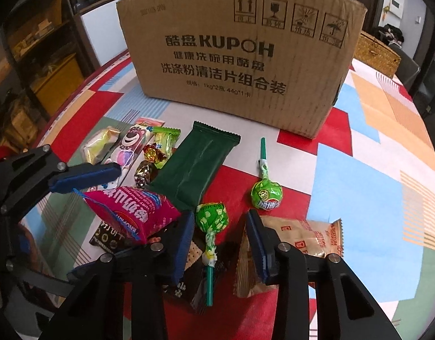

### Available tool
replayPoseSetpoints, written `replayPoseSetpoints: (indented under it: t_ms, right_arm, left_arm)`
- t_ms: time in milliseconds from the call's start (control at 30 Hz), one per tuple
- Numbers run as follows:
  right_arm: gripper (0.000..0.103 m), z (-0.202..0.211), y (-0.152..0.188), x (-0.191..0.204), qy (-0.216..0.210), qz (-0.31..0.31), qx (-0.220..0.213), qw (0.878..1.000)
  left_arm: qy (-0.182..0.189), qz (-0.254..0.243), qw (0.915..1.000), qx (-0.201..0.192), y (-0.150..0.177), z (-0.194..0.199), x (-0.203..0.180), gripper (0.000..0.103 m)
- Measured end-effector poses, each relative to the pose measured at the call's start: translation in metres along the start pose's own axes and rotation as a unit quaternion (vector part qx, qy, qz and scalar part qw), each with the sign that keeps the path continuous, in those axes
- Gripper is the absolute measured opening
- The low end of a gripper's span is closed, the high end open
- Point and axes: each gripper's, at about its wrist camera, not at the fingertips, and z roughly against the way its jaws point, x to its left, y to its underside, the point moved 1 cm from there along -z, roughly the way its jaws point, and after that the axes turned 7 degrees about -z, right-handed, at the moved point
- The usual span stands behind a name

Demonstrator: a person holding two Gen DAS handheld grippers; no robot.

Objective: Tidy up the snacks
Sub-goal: 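Grasp the pink chip bag with the left tool while the right tool grasps a green lollipop, then carry the pink bag and green lollipop over the box and release both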

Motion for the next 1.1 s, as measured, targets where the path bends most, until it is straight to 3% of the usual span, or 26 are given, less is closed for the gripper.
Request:
replayPoseSetpoints:
  t_ms: [33,167,300,533,1100]
  right_arm:
    - [0.039,-0.002,0.000,0.000,0.000,0.000,0.004,1.000]
    - [0.036,-0.006,-0.002,0.001,-0.004,0.003,0.010,1.000]
    - [0.026,-0.008,-0.002,0.001,-0.010,0.001,0.015,1.000]
    - [0.026,0.002,-0.002,0.001,-0.018,-0.023,0.001,1.000]
    - [0.026,0.082,-0.017,0.004,-0.024,-0.063,-0.117,0.991]
  left_arm:
    - [0.005,-0.002,1.0000,0.001,0.000,-0.002,0.000,0.046]
    - [0.007,-0.002,1.0000,0.001,-0.002,-0.006,0.003,0.043]
    - [0.013,0.016,0.9998,0.001,-0.002,-0.004,0.008,0.041]
    - [0.006,0.051,0.9986,-0.011,-0.004,0.016,0.017,0.041]
    - [-0.059,0.102,0.9900,-0.077,-0.031,0.089,0.035,0.041]
